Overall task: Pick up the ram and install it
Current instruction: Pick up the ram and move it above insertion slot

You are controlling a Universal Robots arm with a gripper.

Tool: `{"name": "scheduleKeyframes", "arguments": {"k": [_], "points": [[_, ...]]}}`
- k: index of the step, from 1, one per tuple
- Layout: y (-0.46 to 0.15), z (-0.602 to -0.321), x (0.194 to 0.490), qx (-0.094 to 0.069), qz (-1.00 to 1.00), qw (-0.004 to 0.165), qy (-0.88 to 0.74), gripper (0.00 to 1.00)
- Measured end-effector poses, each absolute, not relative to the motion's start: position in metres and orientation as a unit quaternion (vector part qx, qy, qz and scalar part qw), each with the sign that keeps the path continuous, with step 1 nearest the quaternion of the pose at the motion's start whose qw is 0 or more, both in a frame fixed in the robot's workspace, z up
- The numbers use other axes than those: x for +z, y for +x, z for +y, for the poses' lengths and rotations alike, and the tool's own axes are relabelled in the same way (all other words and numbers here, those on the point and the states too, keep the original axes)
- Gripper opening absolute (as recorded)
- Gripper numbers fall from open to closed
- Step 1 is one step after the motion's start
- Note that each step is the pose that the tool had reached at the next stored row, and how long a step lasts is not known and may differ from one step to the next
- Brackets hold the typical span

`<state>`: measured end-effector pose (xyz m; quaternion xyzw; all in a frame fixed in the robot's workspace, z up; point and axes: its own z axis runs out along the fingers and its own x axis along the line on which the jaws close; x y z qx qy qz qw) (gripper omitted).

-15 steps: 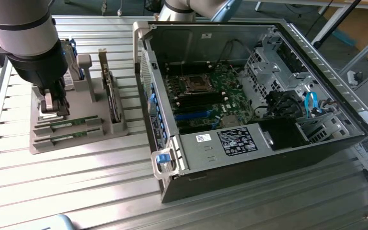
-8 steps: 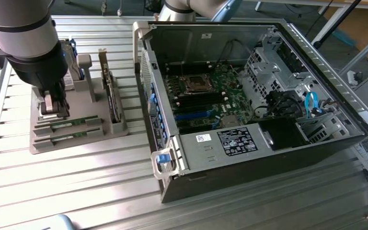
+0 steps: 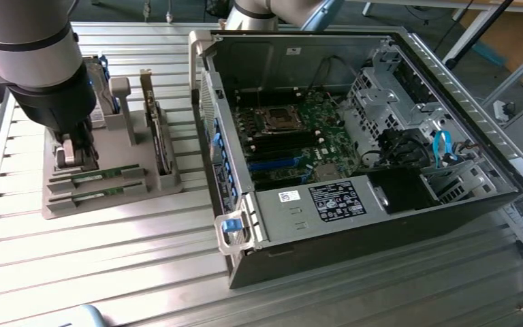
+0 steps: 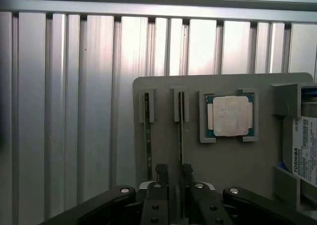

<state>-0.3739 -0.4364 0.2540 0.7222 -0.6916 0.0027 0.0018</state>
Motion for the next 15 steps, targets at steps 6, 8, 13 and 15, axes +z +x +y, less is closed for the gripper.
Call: {"name": "scheduleKeyframes", "arguments": {"k": [6,8,13,15], "points": [[-0.374,-0.442,0.254,0.003,-0.692,0.002,0.722,0.24],[-0.374,-0.444,0.254,0.003,-0.692,0.002,0.722,0.24],[-0.374,-0.448,0.254,0.003,-0.692,0.002,0.722,0.24],[-0.374,-0.45,0.254,0.003,-0.692,0.002,0.722,0.24]]}}
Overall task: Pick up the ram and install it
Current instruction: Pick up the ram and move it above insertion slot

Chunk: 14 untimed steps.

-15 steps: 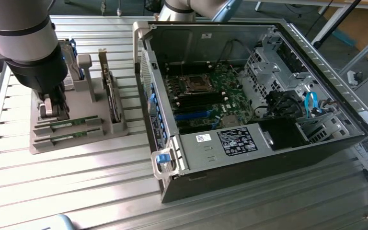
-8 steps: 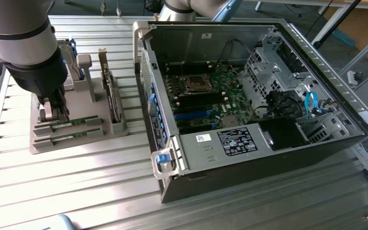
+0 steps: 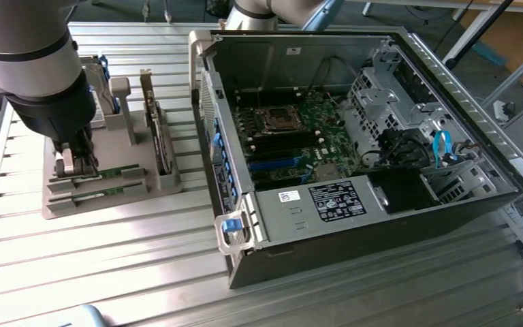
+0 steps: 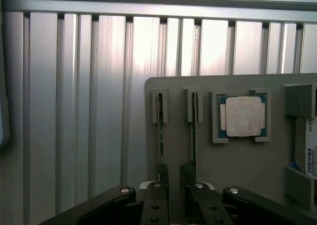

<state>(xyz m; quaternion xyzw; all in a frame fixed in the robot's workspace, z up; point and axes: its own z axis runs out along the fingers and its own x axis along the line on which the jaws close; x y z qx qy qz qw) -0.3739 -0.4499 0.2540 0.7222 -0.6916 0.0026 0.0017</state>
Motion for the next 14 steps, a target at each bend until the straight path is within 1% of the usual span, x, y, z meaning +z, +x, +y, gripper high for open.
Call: {"name": "scheduleKeyframes", "arguments": {"k": [14], "points": [[-0.3739,-0.4533,0.2494,0.002,-0.692,0.001,0.722,0.24]]}}
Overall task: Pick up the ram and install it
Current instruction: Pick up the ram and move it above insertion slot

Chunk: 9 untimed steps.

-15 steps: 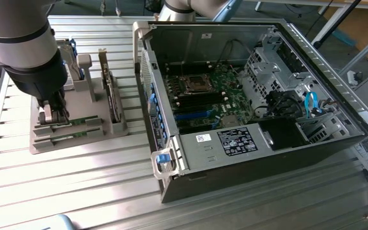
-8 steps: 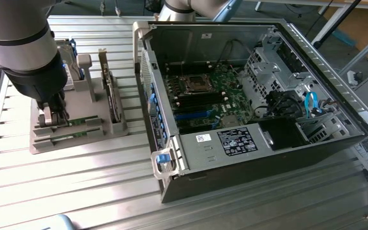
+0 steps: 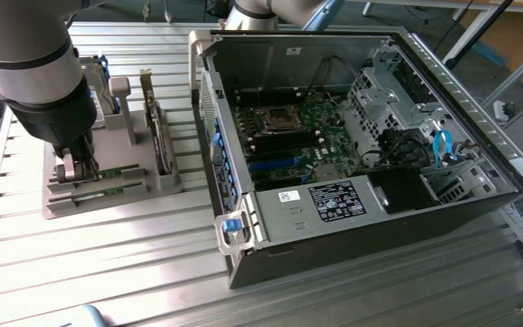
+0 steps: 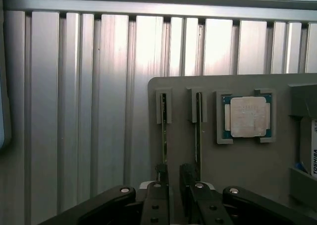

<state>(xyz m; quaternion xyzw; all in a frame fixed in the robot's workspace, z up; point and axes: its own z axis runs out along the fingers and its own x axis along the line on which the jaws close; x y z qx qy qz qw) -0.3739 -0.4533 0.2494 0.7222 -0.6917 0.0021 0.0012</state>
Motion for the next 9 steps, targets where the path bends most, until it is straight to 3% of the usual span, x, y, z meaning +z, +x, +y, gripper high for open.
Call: {"name": "scheduleKeyframes", "arguments": {"k": [9], "points": [[-0.3739,-0.4537,0.2407,0.002,-0.692,0.001,0.722,0.24]]}}
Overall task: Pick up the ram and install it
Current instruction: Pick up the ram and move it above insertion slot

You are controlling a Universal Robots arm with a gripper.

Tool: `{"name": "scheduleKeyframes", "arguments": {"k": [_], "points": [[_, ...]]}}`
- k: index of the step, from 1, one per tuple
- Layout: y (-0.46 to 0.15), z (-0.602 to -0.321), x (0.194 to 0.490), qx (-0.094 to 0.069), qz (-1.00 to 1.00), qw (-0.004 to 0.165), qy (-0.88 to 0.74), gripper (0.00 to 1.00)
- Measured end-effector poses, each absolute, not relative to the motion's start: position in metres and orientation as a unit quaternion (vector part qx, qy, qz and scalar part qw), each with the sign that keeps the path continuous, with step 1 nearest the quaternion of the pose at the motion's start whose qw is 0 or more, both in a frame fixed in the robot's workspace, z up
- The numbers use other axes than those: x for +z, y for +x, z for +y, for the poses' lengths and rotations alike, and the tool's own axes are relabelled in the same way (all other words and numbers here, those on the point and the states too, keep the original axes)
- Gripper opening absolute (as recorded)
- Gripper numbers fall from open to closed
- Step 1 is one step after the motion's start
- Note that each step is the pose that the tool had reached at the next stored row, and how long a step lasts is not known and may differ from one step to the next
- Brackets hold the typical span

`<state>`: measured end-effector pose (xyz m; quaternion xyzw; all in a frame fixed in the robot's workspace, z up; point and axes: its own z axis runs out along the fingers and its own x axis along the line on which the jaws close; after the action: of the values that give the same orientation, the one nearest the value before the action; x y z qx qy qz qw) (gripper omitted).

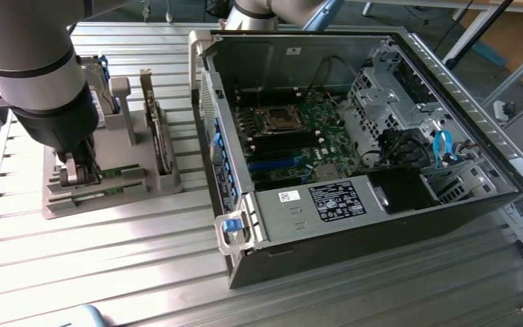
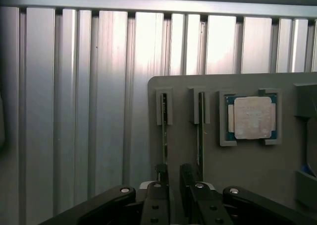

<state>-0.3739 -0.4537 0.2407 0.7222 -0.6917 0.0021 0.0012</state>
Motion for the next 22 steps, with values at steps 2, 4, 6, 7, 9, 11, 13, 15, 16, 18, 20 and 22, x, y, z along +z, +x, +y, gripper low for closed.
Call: {"name": "scheduleKeyframes", "arguments": {"k": [2,4,6,7,9,11,13,15,16,18,20,22], "points": [[-0.374,-0.454,0.24,0.002,-0.692,0.001,0.722,0.24],[-0.374,-0.454,0.24,0.002,-0.692,0.001,0.722,0.24],[-0.374,-0.454,0.24,0.002,-0.692,0.001,0.722,0.24],[-0.374,-0.454,0.24,0.002,-0.692,0.001,0.722,0.24],[-0.374,-0.454,0.24,0.002,-0.692,0.001,0.722,0.24],[-0.372,-0.454,0.24,0.002,-0.692,0.001,0.722,0.24],[-0.369,-0.454,0.24,0.002,-0.692,0.001,0.722,0.24],[-0.366,-0.454,0.24,0.002,-0.692,0.001,0.722,0.24],[-0.365,-0.454,0.24,0.002,-0.692,0.001,0.722,0.24],[-0.362,-0.454,0.24,0.002,-0.692,0.001,0.722,0.24],[-0.359,-0.454,0.24,0.002,-0.692,0.001,0.722,0.24],[-0.357,-0.454,0.24,0.002,-0.692,0.001,0.722,0.24]]}}
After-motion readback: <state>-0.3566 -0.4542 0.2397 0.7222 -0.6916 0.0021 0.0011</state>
